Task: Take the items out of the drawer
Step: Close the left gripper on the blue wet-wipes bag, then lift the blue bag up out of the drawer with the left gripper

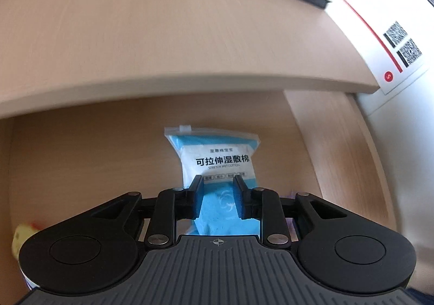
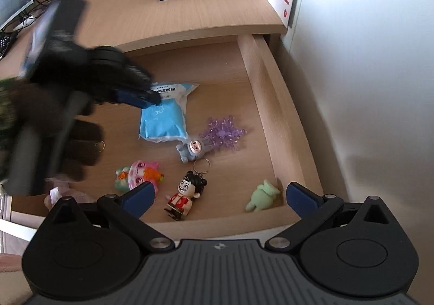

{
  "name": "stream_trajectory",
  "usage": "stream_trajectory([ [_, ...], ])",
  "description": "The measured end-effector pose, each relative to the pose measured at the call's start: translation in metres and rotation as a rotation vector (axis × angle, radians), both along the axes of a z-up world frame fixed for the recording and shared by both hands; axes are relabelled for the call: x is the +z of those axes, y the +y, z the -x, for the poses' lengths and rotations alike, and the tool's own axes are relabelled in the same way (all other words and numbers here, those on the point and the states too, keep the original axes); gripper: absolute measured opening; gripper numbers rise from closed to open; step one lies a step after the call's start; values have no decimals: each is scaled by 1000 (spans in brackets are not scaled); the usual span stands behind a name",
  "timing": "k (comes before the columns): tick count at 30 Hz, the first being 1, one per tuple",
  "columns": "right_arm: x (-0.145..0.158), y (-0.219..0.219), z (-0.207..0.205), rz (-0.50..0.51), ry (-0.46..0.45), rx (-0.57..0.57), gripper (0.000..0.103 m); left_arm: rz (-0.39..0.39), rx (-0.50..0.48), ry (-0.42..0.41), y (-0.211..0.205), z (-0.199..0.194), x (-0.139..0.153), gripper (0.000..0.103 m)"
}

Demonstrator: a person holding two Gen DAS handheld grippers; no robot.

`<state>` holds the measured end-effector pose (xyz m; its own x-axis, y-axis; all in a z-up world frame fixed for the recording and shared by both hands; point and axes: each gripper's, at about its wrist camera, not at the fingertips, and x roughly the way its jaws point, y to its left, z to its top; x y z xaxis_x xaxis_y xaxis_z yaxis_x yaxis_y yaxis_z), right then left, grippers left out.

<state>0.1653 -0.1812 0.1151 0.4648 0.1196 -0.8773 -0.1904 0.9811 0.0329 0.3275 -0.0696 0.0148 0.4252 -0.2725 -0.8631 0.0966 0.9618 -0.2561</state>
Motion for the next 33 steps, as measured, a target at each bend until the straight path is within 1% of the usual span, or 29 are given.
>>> stream_trajectory([
  [4, -1, -6, 6, 7, 7, -21, 103, -93, -2, -60, -20, 1, 1, 33],
  [6, -1, -10, 8, 6, 10, -32, 103, -123, 10, -68, -25, -1, 0, 42],
  [8, -2, -12, 9, 7, 14, -40, 103, -118, 35, -40, -25, -5, -3, 65],
  [9, -3, -14, 10, 8, 17, -40, 103, -93, 47, -17, -23, -8, -5, 70],
  [10, -3, -14, 11, 9, 19, -42, 103, -37, 35, 28, -21, -11, -9, 71],
  [12, -4, -15, 13, 11, 20, -43, 103, 90, -28, 151, -19, -14, -24, 70],
  [13, -4, -16, 14, 11, 20, -45, 103, 131, -61, 162, -19, -12, -28, 71],
  [14, -5, -17, 14, 12, 20, -46, 103, 129, -96, 137, -21, -7, -29, 71],
  [15, -5, -18, 14, 13, 20, -48, 103, 102, -120, 105, -24, -2, -27, 71],
  [16, -5, -18, 14, 15, 20, -51, 103, 85, -131, 73, -25, 2, -26, 70],
  [18, -6, -21, 13, 17, 22, -58, 103, 93, -121, 47, -23, 5, -23, 64],
  [19, -6, -22, 12, 18, 22, -59, 103, 105, -116, 48, -20, 5, -21, 57],
  [20, -6, -22, 10, 19, 21, -58, 103, 118, -119, 62, -16, 5, -18, 55],
  [23, -5, -20, 5, 22, 17, -30, 103, 123, -146, 138, 5, 14, -6, 53],
  [24, -5, -17, 1, 19, 15, -15, 103, 130, -159, 143, 16, 21, 1, 53],
  [26, -4, -7, -6, 2, 14, 28, 103, 141, -169, 126, 44, 41, 19, 53],
  [28, -6, 8, -13, -29, 33, 80, 103, 137, -140, 101, 73, 60, 39, 53],
  [31, -16, 38, -26, -92, 108, 161, 103, 117, -45, 72, 118, 91, 67, 53],
  [33, -25, 61, -33, -108, 148, 221, 103, 97, 7, 52, 144, 105, 73, 53],
])
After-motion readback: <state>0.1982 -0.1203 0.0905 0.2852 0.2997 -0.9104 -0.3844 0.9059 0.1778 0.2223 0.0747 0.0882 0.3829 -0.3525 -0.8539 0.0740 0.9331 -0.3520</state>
